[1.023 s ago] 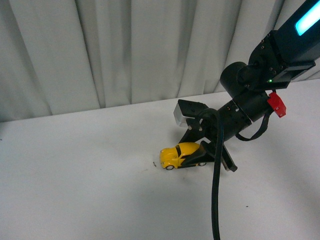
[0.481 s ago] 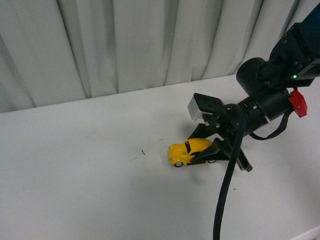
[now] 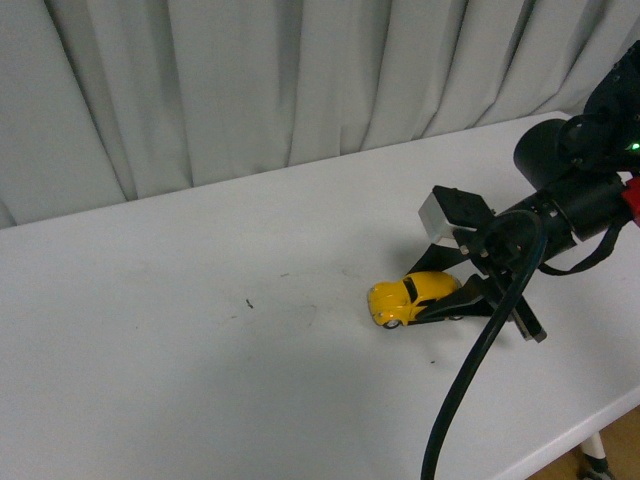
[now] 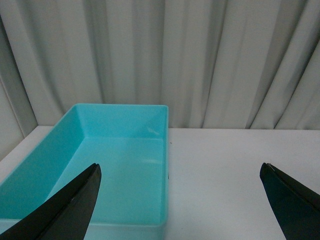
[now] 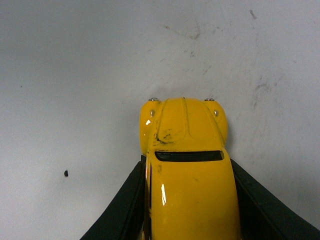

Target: Wind up and store yellow beetle toy

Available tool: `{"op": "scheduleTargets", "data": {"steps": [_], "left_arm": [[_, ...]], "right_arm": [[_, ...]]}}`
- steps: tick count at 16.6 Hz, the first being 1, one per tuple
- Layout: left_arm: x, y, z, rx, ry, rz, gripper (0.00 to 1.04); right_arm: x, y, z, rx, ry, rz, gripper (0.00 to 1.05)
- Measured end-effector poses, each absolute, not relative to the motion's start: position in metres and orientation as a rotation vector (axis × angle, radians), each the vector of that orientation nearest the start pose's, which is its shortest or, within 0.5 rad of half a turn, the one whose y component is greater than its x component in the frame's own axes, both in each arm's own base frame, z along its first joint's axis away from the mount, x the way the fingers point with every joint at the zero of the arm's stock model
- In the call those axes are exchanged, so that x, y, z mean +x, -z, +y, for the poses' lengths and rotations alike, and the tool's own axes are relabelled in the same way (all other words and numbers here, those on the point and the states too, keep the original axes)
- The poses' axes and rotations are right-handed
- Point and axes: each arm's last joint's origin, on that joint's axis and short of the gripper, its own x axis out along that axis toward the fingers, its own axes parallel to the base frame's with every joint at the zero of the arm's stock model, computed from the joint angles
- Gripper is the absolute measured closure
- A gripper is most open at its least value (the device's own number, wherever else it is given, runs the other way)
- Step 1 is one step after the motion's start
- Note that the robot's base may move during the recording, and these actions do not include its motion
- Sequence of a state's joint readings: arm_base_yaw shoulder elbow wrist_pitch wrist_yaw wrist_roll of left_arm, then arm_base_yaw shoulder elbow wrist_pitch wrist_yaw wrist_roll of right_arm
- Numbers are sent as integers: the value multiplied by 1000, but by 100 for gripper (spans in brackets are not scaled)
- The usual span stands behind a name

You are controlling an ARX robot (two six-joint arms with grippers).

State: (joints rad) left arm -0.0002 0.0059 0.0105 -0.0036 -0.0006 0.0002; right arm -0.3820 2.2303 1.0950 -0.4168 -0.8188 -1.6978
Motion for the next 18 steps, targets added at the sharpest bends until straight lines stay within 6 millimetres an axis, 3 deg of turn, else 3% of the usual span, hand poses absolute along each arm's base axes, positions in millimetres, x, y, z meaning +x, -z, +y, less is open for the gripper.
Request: {"op": "scheduleTargets", "data": {"steps": [4, 9, 18], "left_arm": [[97, -166, 0, 0, 0, -1, 7], [97, -166, 0, 0, 0, -1, 7], [97, -166, 0, 0, 0, -1, 7]], "right_arm": [[315, -29, -120, -574, -1137, 573, 59], [315, -28, -127, -569, -1098, 592, 5], [316, -30, -125, -557, -1066, 575, 7]]}}
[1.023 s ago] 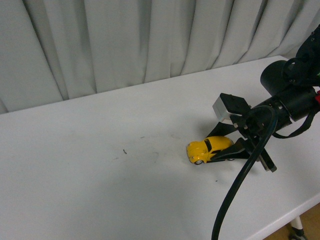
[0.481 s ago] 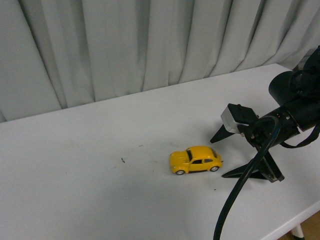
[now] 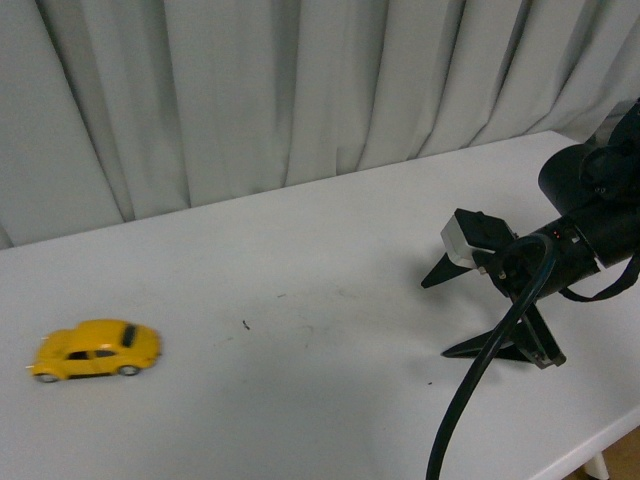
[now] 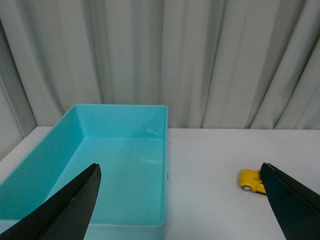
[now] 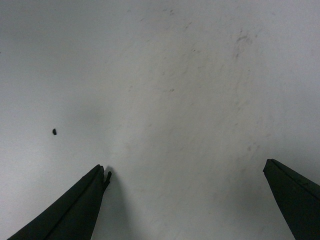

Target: Wind up and store yellow beetle toy

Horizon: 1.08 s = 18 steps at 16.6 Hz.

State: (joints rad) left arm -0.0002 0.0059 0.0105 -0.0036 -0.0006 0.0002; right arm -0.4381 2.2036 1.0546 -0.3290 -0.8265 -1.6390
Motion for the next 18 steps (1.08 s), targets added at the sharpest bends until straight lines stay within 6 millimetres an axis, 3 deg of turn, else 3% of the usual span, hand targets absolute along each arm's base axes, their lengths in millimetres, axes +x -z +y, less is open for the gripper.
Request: {"op": "scheduleTargets", "data": {"steps": [2, 5, 6, 14, 15, 16, 17, 18], "left_arm": [[97, -166, 0, 0, 0, -1, 7], [97, -166, 0, 0, 0, -1, 7], [97, -166, 0, 0, 0, -1, 7], [97, -166, 0, 0, 0, -1, 7], [97, -166, 0, 0, 0, -1, 7], [97, -166, 0, 0, -1, -1, 7], [97, -166, 0, 0, 0, -1, 7], [97, -166, 0, 0, 0, -1, 7]], "right_arm": [[321, -38, -123, -561, -1040, 525, 7], [334, -76, -119, -545, -969, 338, 7], [336, -81, -117, -536, -957, 315, 7], [339, -83, -113, -425, -890, 254, 7], [341, -86, -112, -437, -840, 222, 8], [341, -82, -105, -516, -684, 235, 15], [334, -76, -95, -499, -528, 276, 22], [311, -66, -75, -387, -348, 334, 33]]}}
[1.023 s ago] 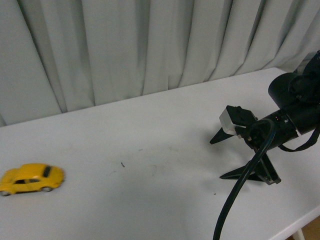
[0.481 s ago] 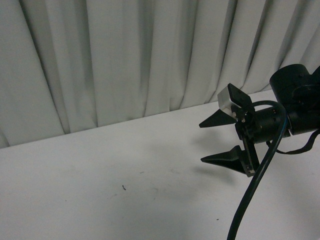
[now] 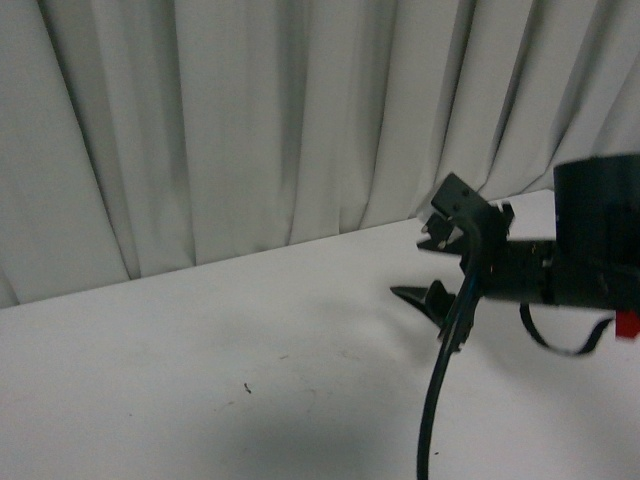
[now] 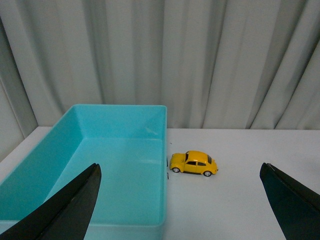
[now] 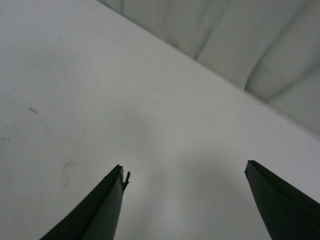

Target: Wind up and store yellow beetle toy

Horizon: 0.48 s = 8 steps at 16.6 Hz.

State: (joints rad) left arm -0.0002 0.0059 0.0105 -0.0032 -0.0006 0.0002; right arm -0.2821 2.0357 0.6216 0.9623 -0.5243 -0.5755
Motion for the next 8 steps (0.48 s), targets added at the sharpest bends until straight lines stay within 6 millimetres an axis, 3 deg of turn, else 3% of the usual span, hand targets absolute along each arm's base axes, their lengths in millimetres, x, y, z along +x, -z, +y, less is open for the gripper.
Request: {"op": "scheduleTargets", "data": {"steps": [1, 2, 4, 6, 7, 8], "left_arm": [[97, -166, 0, 0, 0, 0, 7], [97, -166, 0, 0, 0, -1, 7], [97, -166, 0, 0, 0, -1, 7], [97, -166, 0, 0, 0, -1, 7], [97, -166, 0, 0, 0, -1, 7], [97, -166, 0, 0, 0, -1, 7]], "right_arm": [[299, -67, -66, -325, -276, 337, 38], [283, -84, -55, -238, -148, 264, 49], [263, -142, -47, -90, 5, 8, 74], [234, -125, -32, -21, -6, 120, 96], [223, -125, -27, -13, -9, 121, 103], [220, -131, -26, -13, -9, 92, 103]]}}
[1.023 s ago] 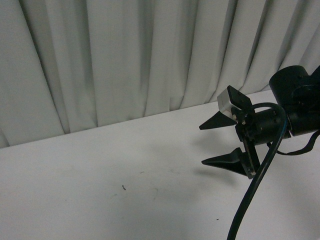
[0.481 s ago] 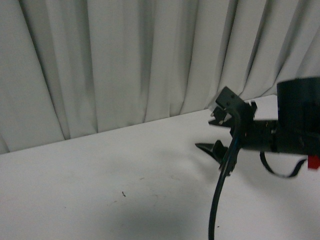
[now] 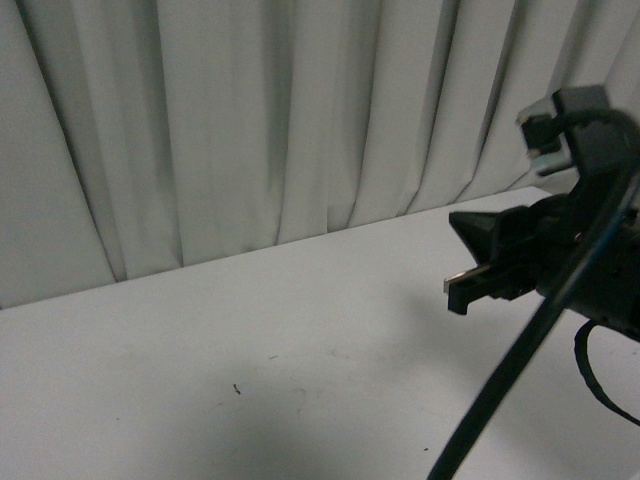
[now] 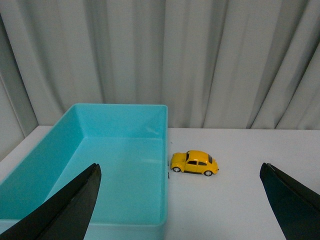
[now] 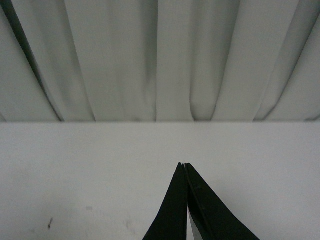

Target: Wind up and store yellow beetle toy

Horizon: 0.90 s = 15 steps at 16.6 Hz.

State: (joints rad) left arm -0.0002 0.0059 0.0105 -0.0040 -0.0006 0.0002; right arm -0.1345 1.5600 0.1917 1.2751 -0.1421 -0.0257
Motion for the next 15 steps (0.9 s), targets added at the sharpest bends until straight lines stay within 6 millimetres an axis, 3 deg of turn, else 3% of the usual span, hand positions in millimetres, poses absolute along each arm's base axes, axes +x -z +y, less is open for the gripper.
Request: {"op": "scheduleTargets", "data": {"steps": [2, 5, 8, 15], "left_arm": [[97, -166, 0, 0, 0, -1, 7], [97, -166, 0, 0, 0, -1, 7], [97, -166, 0, 0, 1, -1, 7], [97, -166, 0, 0, 0, -1, 7]], "right_arm": [[208, -151, -21, -20, -1, -15, 103], [184, -146, -13, -12, 1, 43, 103], [168, -164, 1, -15, -16, 6, 103], [138, -165, 0, -15, -2, 12, 103]]}}
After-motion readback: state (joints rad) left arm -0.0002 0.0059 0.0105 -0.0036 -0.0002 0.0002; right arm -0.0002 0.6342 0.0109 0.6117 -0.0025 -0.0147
